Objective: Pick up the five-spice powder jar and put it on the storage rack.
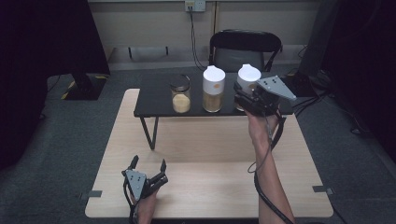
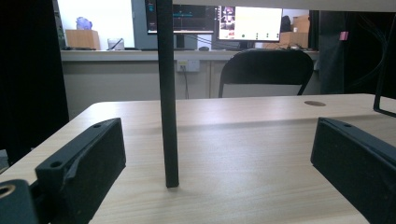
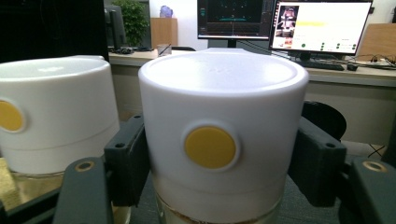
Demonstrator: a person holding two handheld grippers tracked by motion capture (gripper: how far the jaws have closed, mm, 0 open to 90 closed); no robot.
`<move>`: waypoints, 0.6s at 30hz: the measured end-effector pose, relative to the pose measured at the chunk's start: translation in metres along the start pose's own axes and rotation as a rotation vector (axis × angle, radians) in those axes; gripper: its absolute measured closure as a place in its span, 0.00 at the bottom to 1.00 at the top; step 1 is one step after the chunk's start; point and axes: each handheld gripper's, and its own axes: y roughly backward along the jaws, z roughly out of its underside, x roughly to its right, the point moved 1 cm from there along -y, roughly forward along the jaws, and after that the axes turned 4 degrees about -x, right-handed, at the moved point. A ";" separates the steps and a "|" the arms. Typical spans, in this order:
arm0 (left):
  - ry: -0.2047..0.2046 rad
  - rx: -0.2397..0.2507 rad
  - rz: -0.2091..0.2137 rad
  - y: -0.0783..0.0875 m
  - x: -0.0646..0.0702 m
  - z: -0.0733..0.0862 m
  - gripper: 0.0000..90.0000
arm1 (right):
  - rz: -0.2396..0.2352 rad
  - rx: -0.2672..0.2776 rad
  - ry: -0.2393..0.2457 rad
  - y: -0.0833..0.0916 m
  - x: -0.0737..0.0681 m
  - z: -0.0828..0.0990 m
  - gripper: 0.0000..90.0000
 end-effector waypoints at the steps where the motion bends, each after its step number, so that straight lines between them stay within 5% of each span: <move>1: 0.000 0.000 0.000 0.000 0.000 0.000 0.03 | 0.000 -0.002 -0.007 -0.001 0.001 0.001 0.34; 18: 0.000 0.000 0.000 0.000 0.000 0.000 0.03 | -0.005 -0.003 -0.021 -0.008 0.003 0.007 0.33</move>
